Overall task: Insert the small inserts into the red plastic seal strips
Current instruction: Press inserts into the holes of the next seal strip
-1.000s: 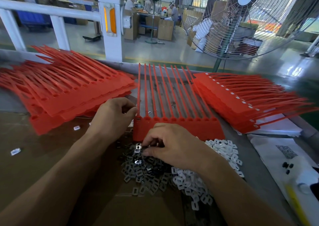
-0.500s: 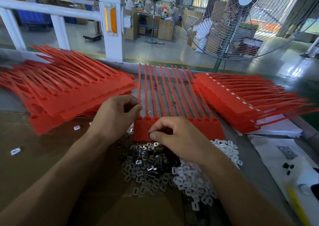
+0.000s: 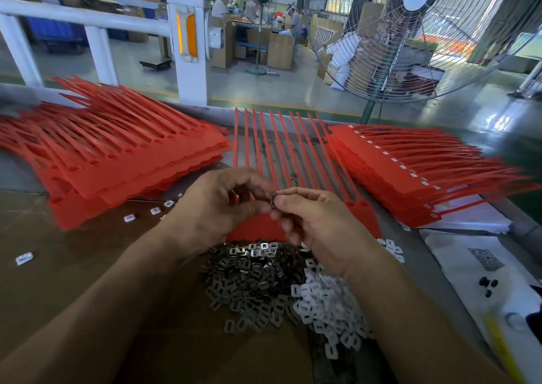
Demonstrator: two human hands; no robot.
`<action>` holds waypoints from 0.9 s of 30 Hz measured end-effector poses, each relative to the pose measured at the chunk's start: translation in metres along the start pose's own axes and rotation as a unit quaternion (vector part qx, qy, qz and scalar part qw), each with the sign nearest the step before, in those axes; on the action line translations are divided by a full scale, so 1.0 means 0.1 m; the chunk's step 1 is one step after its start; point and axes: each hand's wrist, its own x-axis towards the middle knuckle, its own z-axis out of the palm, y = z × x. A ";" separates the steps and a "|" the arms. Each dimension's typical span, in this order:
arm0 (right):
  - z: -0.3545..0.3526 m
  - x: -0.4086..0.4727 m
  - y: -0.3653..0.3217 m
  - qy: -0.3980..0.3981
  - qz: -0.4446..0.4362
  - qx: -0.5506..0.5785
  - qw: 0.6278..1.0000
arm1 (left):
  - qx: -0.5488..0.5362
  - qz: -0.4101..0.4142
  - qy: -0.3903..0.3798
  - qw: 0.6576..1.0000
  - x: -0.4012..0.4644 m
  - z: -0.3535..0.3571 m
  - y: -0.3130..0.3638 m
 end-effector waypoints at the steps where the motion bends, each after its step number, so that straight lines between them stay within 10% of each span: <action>1: 0.00 0.00 0.00 -0.006 0.001 0.011 1.000 | -0.005 0.003 0.009 1.000 0.00 0.01 0.01; 27: 0.03 -0.03 -0.04 -0.003 0.044 0.089 0.995 | -0.125 -0.002 0.081 0.989 0.01 0.15 0.00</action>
